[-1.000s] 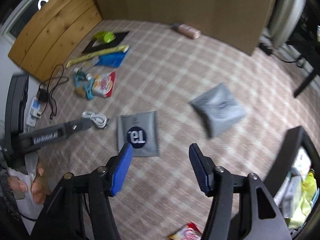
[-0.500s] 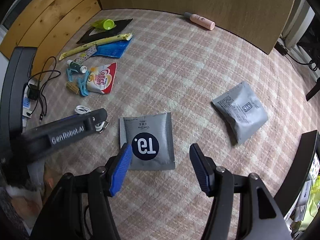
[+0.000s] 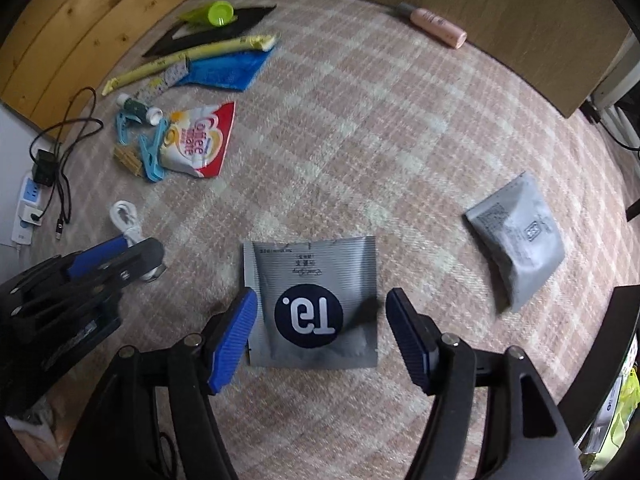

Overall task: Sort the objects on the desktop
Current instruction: 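Grasp the grey printed packet with the right tool while the left tool grasps the white USB cable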

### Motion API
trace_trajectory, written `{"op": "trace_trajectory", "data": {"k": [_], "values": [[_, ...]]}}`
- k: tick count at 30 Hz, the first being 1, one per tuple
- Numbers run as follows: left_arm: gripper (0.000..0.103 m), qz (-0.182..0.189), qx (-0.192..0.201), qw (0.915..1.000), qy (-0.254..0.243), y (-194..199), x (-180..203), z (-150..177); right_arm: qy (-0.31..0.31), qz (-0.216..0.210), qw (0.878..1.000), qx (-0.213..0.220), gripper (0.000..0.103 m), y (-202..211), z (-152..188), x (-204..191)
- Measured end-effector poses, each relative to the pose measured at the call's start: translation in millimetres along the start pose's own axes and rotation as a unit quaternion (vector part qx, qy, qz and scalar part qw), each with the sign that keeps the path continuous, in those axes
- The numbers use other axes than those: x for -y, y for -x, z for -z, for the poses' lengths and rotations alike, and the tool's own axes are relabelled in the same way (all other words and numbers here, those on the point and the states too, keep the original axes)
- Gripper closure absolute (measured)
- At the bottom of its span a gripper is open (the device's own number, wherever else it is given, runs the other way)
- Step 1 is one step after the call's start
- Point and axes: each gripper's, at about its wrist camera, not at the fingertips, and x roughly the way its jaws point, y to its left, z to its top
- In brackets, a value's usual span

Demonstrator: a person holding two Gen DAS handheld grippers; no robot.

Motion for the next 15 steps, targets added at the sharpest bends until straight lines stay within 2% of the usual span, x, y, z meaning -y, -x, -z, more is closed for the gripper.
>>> {"op": "trace_trajectory", "data": {"k": [1, 2, 4, 7, 9, 10, 11, 14, 15], "values": [[0.070, 0.004, -0.003, 1.0000, -0.003, 0, -4, -1, 0.001, -0.001, 1.000, -0.006, 0.034, -3, -1, -1], [0.070, 0.008, -0.006, 0.9999, -0.007, 0, -7, -1, 0.005, 0.002, 1.000, -0.009, 0.025, -6, -2, -3], [0.070, 0.010, -0.008, 0.9998, -0.014, -1, -7, 1, 0.021, 0.004, 1.000, -0.011, 0.018, -11, -6, -10], [0.071, 0.011, -0.008, 0.9997, -0.019, 0, -11, 6, 0.038, 0.035, 0.999, -0.009, 0.017, -16, -8, -20], [0.071, 0.011, -0.007, 0.9997, -0.022, 0, -14, 6, 0.044, 0.042, 0.998, -0.009, 0.018, -16, -7, -23], [0.071, 0.010, -0.006, 0.9996, -0.025, 0, -15, 8, 0.045, 0.041, 0.998, -0.009, 0.021, -16, -7, -23], [0.071, 0.009, -0.006, 0.9996, -0.028, 1, -25, 1, 0.046, 0.043, 0.998, -0.007, 0.028, -15, -6, -22], [0.072, 0.013, -0.006, 0.9995, -0.027, 8, -40, 10, 0.043, 0.038, 0.998, -0.004, 0.047, -8, -4, -14], [0.074, 0.013, -0.005, 0.9995, -0.027, 8, -38, 13, 0.046, 0.030, 0.998, -0.006, 0.050, -7, -4, -11]]}}
